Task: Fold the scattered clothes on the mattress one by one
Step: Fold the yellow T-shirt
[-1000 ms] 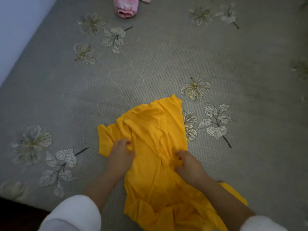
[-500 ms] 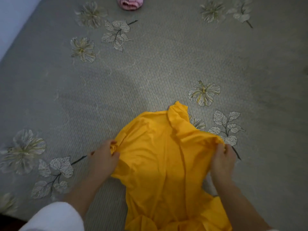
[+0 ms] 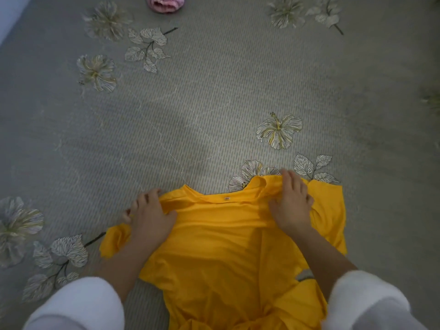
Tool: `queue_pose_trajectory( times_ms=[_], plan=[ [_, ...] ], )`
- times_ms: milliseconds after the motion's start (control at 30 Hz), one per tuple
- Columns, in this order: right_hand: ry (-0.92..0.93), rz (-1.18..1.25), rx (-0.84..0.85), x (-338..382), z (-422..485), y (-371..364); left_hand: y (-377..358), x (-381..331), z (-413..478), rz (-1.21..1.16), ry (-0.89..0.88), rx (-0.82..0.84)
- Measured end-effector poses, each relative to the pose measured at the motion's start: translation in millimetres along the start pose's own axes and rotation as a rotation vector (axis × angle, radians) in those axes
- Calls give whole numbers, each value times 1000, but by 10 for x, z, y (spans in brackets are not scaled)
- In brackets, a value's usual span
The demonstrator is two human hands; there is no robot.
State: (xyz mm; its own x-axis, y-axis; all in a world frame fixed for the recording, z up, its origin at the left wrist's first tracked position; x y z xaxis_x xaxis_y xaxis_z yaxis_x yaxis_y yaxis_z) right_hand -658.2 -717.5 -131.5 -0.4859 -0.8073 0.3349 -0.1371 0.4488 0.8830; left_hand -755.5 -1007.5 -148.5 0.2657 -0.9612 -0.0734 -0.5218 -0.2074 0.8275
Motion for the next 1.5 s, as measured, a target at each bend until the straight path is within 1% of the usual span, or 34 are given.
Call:
queue_pose_trajectory(
  times_ms=[133,200,233,267,333,367,467,567,667,767,900,1000,1067,1133,1200,1233,1267,1300,1333,1400,1467,1500],
  plan=[
    [101,-169,118,-35,175,-41,-36,-16,-54,-20,47,31],
    [150,-233,133,-56,117,-35,-30,31,-87,-14,19,26],
    [151,-221,120,-43,64,-11,-15,68,-97,-52,12,33],
    [123,-174,98,-23,-1,29,11,113,-107,-127,8,39],
    [32,10,23,38,-178,167,136,174,-195,-323,33,33],
    [18,101,-25,70,-267,253,218,179,-260,-375,49,-5],
    [66,270,-128,96,-514,530,476,123,-532,-414,100,-76],
    [116,351,-160,74,-706,890,760,27,-864,-471,29,-101],
    [180,406,-188,100,-894,1345,1032,-11,-1154,-569,5,-96],
    [294,383,-250,168,-1190,1838,1304,-15,-1482,-684,-128,-142],
    [400,298,-334,268,-1635,2425,1694,8,-1973,-644,-271,-333],
    [431,272,-369,303,-1878,2782,1990,-31,-2315,-657,-482,-364],
    [463,270,-377,323,-2013,3027,2223,-56,-2509,-684,-581,-325],
    [515,298,-383,350,-2170,3306,2472,-46,-2634,-674,-633,-240],
    [528,423,-345,355,-2347,3591,2765,-24,-2771,-634,-716,-110],
    [519,500,-279,356,-2436,3720,2914,-10,-2846,-590,-740,-42],
    [506,545,-179,365,-2521,3835,3057,7,-2923,-516,-740,8],
    [492,539,-62,372,-2609,3934,3190,19,-2982,-441,-748,51],
    [486,480,53,375,-2688,4012,3314,21,-3058,-392,-766,113],
    [463,296,214,378,-2814,4149,3524,35,-3182,-358,-796,255],
    [460,157,244,386,-2866,4314,3726,34,-3264,-309,-790,338],
    [464,110,203,398,-2862,4410,3819,19,-3283,-269,-771,361]
  ],
)
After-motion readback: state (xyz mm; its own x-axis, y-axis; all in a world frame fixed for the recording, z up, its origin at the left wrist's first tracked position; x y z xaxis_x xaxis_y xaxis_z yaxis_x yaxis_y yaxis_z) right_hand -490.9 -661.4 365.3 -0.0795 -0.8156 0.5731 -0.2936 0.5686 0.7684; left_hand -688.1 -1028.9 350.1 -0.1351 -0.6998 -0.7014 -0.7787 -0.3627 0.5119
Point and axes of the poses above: each hand's wrist, its own z-axis towards the middle knuckle, its own y-axis out of the back of the hand, x = y × z, the point moved 3 cm from there along z, towards the middle knuckle, and after that the axes turned 14 degrees about y, right-handed, at the moved point
